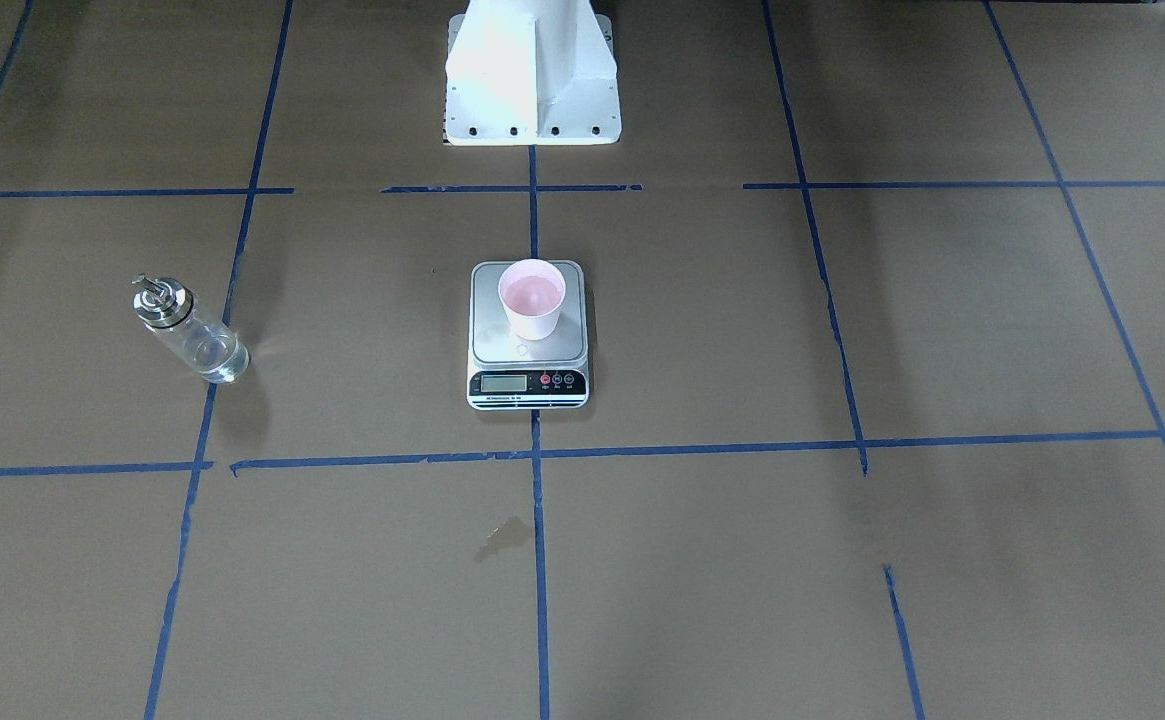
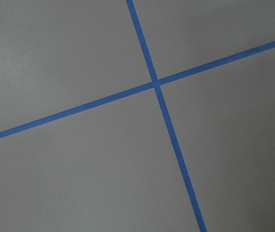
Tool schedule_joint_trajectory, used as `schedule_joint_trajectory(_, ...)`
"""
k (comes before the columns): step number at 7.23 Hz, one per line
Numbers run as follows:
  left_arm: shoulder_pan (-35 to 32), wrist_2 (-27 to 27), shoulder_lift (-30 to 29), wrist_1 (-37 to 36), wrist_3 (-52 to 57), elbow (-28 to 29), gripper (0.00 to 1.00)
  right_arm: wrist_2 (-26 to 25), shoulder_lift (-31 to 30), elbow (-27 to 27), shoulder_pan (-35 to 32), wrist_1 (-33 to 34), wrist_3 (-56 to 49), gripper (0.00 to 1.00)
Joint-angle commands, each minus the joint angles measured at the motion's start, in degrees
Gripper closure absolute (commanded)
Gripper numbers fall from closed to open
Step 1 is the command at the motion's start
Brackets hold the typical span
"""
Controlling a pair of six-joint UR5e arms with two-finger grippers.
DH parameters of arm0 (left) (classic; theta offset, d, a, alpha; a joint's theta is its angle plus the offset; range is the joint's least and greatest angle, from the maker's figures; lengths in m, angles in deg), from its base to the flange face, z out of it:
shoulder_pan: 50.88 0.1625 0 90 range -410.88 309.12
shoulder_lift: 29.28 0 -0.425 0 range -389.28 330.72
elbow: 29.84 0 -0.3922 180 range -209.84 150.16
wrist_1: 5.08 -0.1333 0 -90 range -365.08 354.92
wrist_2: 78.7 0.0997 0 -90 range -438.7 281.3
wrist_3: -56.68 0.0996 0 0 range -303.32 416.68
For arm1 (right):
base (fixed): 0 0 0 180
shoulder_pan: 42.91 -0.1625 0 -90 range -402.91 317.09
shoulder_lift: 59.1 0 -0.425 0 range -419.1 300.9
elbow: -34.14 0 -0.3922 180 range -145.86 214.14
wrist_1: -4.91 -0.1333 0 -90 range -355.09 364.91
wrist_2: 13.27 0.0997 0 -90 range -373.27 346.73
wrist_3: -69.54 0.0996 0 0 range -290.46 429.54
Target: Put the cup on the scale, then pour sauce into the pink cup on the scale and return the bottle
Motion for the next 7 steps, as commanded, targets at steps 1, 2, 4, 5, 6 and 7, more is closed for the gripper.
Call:
schedule_joint_trajectory(1, -0.2, 0.0, 0.0, -0.1, 0.1, 0.0, 0.00, 0.0, 0.3, 0.7, -0.1, -0.1, 6.6, 0.00)
schedule_joint_trajectory(2, -0.2, 0.0, 0.0, -0.1, 0.1, 0.0, 0.00, -0.1, 0.5, 1.0, -0.1, -0.1, 9.1, 0.00)
schedule_joint_trajectory(4, -0.2, -0.1, 0.0, -0.1, -1.3, 0.1, 0.00, -0.3, 0.5, 1.0, -0.1, -0.1, 9.2, 0.00)
schedule_joint_trajectory(5, -0.3, -0.1, 0.0, -0.1, -4.7, 0.1, 0.00, -0.4, 0.4, 1.0, -0.1, 0.0, 9.3, 0.00)
schedule_joint_trajectory(6, -1.0, -0.3, 0.0, 0.0, -7.8, 0.0, 0.00, -0.4, 0.4, 1.0, -0.1, -0.1, 12.3, 0.00)
schedule_joint_trajectory(7, -1.3, -0.4, -0.1, 0.1, -9.2, 0.0, 0.00, -0.4, 0.4, 1.1, -0.1, -0.1, 13.5, 0.00)
